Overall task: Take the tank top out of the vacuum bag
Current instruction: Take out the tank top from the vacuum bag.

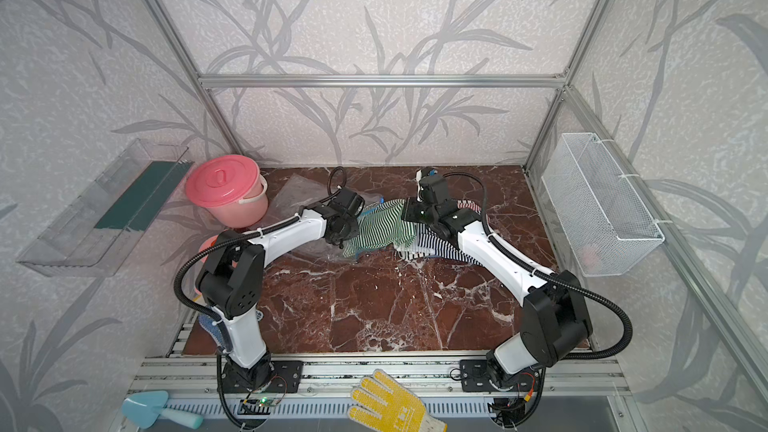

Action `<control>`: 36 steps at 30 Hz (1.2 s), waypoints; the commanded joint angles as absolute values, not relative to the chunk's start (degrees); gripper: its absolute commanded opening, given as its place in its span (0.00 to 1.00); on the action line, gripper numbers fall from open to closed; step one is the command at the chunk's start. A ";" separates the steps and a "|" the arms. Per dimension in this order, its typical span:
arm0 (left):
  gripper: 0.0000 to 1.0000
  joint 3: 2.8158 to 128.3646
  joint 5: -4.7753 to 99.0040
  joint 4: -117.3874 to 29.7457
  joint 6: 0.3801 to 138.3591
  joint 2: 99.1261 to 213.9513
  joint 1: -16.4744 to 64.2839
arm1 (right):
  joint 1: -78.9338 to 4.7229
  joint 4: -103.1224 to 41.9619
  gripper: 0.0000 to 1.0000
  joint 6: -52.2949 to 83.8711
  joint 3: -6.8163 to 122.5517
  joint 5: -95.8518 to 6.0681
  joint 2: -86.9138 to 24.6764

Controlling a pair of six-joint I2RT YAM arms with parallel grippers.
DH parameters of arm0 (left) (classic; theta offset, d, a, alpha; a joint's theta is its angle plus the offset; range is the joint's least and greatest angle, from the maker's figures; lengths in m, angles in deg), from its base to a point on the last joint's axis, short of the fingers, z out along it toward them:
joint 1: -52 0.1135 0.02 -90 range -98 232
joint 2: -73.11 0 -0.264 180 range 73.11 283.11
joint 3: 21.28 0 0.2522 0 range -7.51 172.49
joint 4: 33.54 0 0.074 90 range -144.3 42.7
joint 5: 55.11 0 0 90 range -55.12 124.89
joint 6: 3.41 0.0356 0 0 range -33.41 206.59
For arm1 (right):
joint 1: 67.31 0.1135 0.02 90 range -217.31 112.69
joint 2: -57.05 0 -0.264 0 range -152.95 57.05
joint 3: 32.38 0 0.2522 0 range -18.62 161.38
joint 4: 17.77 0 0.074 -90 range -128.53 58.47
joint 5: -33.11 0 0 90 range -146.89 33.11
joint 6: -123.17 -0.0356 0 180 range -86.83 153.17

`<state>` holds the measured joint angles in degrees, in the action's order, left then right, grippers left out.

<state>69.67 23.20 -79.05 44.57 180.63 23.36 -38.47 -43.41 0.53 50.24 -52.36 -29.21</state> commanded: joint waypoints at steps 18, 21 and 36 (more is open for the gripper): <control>0.00 73.35 22.49 -82.31 43.96 184.12 26.42 | -42.59 -41.73 0.00 0.30 47.33 -51.49 -24.21; 0.00 73.34 22.35 -82.38 44.05 184.16 26.91 | -43.38 -41.58 0.00 0.11 47.21 -50.76 -24.12; 0.00 72.54 21.97 -82.09 44.67 183.94 27.75 | -45.68 -42.25 0.00 0.57 46.52 -50.91 -23.64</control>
